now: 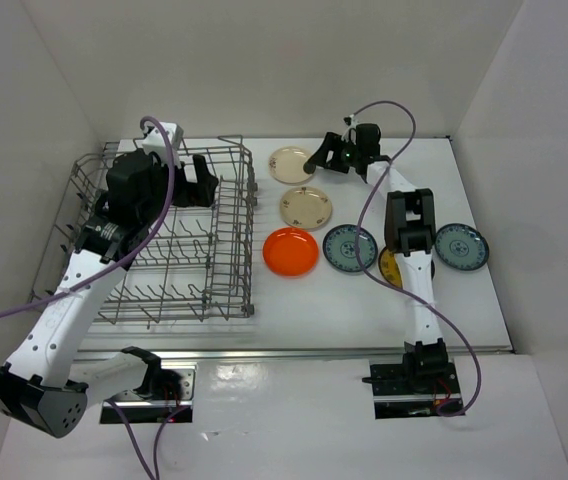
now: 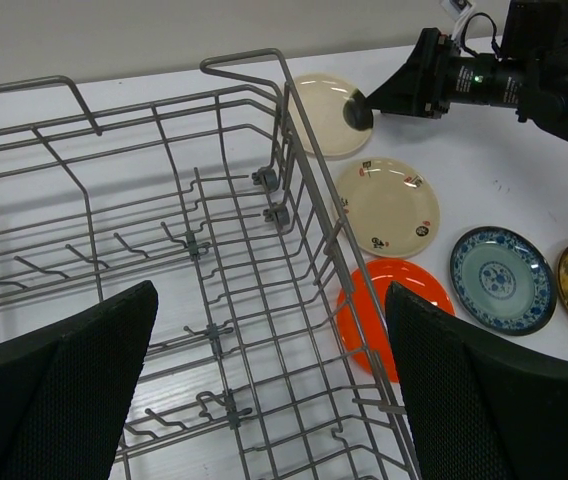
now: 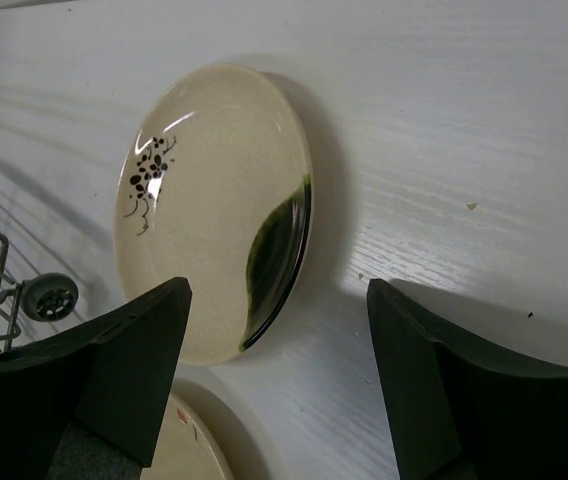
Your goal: Load the plates into the dish rack
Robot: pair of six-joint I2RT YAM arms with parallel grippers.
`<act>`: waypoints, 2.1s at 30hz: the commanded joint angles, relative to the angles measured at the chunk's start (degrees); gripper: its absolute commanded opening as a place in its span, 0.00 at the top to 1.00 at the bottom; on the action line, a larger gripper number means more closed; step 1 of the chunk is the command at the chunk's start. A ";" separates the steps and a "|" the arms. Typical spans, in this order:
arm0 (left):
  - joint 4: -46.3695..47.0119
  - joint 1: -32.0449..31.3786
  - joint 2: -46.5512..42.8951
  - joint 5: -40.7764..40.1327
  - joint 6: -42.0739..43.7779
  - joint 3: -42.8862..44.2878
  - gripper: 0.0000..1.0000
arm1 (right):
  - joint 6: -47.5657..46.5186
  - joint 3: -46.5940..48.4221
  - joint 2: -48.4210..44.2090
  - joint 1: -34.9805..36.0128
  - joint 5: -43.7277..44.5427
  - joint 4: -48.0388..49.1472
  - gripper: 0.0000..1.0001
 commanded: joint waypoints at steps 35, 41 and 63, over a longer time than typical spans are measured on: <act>0.49 0.36 -4.33 -6.90 0.87 -2.72 0.00 | 1.92 -3.92 -7.17 2.33 16.46 -1.17 1.00; 4.80 0.36 -5.04 -0.07 -2.47 -1.95 0.00 | -1.87 -11.58 -24.40 2.33 20.79 -0.39 1.00; 20.10 3.16 15.52 26.67 -8.45 13.79 0.04 | -6.45 -27.84 -56.24 7.95 -11.64 8.67 1.00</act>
